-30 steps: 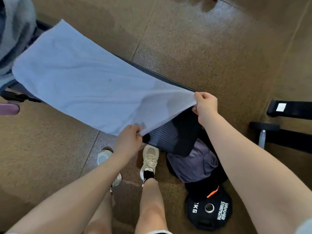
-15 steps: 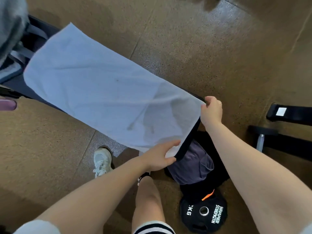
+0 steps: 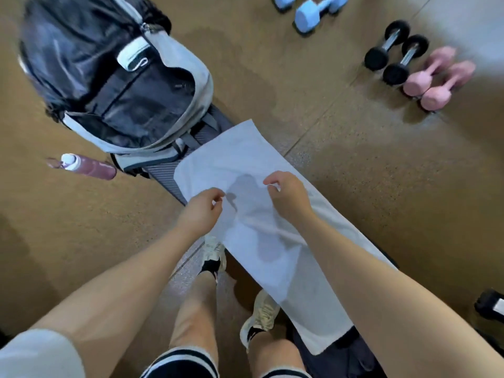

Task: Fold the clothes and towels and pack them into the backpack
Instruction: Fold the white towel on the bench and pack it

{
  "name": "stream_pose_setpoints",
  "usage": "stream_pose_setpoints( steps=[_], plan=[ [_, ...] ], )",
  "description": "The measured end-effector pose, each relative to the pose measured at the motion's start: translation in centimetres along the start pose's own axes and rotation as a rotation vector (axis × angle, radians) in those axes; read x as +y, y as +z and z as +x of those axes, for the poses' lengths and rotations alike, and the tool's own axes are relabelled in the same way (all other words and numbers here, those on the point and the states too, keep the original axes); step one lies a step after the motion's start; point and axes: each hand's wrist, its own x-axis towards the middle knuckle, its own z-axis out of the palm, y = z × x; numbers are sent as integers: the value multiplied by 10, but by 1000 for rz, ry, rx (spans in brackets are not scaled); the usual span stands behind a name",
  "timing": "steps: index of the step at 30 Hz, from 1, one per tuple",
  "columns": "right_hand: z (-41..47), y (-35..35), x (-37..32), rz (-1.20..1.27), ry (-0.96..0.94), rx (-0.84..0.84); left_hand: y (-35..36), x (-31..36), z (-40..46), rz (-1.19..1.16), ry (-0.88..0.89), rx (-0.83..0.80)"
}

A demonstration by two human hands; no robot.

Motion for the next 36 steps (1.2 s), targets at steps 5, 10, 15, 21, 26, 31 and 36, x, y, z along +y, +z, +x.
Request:
stream_pose_setpoints(
  steps=[5,10,15,21,26,31,36],
  plan=[
    [75,54,-49,-70,-118,-47,-43,-55,70,24,-114,192],
    [136,90,-66,-252,-138,-35,-33,-89,101,-14,-180,148],
    [169,103,-64,-510,-212,-114,-24,-98,112,17,-175,206],
    [177,80,-61,-777,-264,-76,-42,-100,114,-276,-108,146],
    [169,42,-43,-830,-146,4,-59,-100,101,-346,-6,68],
    [168,15,-50,-640,25,139,-81,-92,87,-347,2,92],
    [189,-1,-94,-224,39,255,-122,-79,81,-329,56,188]
  ],
)
